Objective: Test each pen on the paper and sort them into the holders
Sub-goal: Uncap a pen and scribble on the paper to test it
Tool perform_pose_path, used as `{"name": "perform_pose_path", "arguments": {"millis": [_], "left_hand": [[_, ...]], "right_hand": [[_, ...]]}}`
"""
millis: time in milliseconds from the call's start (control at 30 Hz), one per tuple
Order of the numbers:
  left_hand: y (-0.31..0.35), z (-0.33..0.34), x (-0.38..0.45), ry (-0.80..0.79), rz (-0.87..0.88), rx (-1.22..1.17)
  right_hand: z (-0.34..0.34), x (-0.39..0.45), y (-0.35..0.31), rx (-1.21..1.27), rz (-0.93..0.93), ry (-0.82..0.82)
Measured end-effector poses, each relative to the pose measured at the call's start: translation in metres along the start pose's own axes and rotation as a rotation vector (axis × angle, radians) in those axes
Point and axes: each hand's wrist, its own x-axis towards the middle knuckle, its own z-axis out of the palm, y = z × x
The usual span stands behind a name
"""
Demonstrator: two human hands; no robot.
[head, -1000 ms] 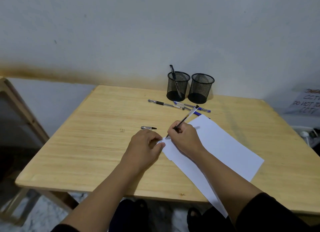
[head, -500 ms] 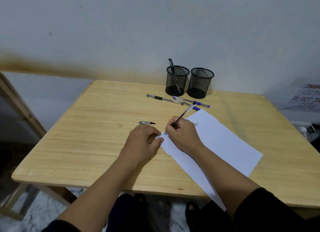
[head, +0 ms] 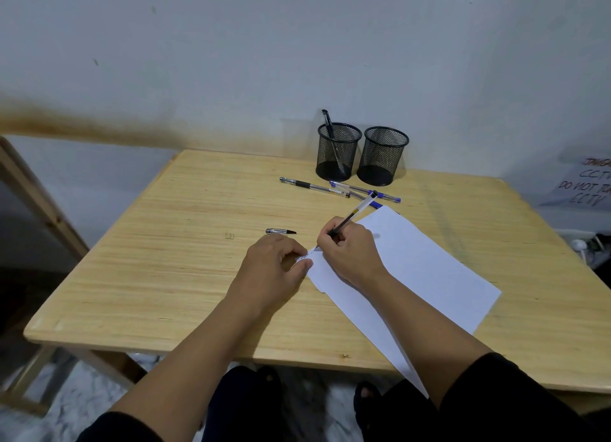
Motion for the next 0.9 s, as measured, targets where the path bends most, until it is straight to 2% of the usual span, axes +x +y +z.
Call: {"name": "perform_pose_path", "arguments": {"millis": [900], "left_hand": [[0.0010,-0.0009,0.0005,-0.007,0.002,0.004]], "right_hand": [[0.0034,0.0020,0.0018,-0.057,-0.014,0.048]]}}
